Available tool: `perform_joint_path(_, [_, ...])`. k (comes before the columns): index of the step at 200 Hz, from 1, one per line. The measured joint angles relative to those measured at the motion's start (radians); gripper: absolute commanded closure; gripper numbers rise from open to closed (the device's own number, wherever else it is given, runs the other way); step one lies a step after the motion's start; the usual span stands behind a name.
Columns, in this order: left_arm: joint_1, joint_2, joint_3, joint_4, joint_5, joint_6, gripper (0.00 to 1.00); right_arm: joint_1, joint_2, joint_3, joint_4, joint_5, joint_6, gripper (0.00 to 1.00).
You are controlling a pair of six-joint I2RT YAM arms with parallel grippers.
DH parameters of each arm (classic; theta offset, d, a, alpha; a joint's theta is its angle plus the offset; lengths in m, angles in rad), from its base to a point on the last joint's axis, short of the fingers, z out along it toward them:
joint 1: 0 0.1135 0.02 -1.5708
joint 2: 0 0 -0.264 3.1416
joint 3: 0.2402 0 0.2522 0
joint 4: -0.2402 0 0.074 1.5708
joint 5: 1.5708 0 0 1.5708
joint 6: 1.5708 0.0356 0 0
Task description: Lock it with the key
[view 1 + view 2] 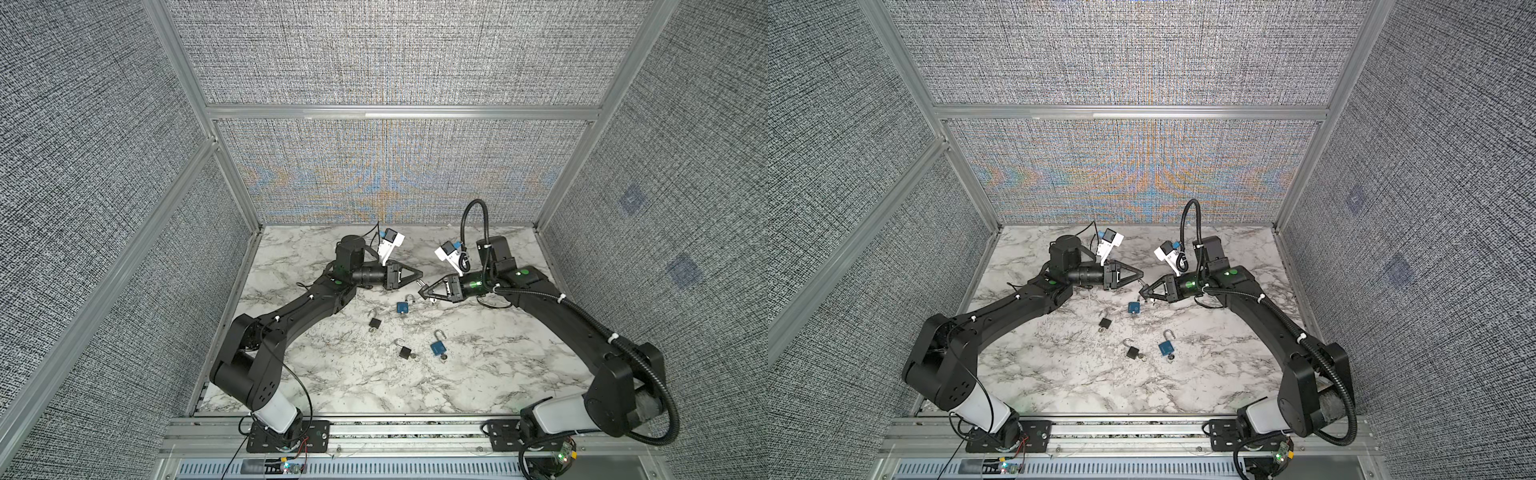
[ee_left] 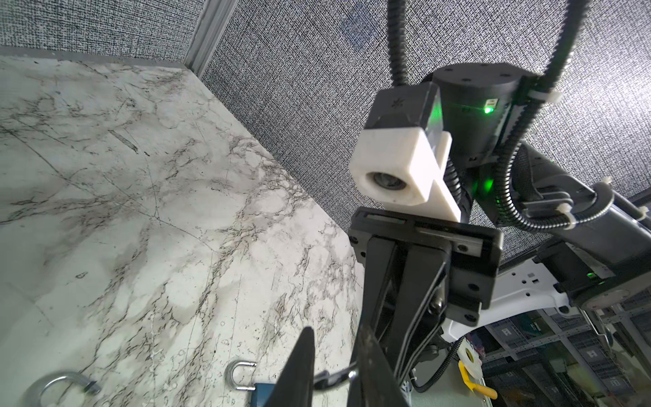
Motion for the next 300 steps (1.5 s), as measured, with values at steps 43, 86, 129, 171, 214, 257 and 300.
perform_joint_path(43, [0.0, -0.002, -0.005, -0.003, 0.0, 0.005, 0.76, 0.0, 0.0, 0.0, -0.006, 0.0, 0.0, 1.0])
perform_joint_path(86, [0.0, -0.016, -0.018, -0.006, -0.004, 0.01, 0.76, 0.0, 0.004, 0.0, -0.005, -0.008, 0.0, 1.0])
perform_joint_path(129, [0.0, -0.016, -0.031, -0.005, -0.007, 0.009, 0.76, -0.001, 0.007, 0.0, -0.005, -0.017, 0.001, 1.0])
perform_joint_path(171, [0.0, -0.017, -0.037, -0.001, -0.007, 0.009, 0.76, -0.001, 0.011, 0.0, -0.002, -0.025, 0.008, 1.0])
perform_joint_path(214, [0.001, -0.024, -0.044, 0.002, -0.007, 0.009, 0.78, -0.001, 0.015, 0.0, 0.003, -0.038, 0.016, 1.0])
perform_joint_path(257, [0.001, -0.035, -0.05, 0.002, -0.007, 0.008, 0.75, -0.001, 0.015, 0.0, 0.007, -0.044, 0.016, 1.0])
perform_joint_path(300, [0.002, -0.039, -0.053, 0.002, -0.007, 0.005, 0.77, -0.003, 0.015, 0.0, 0.015, -0.045, 0.02, 1.0])
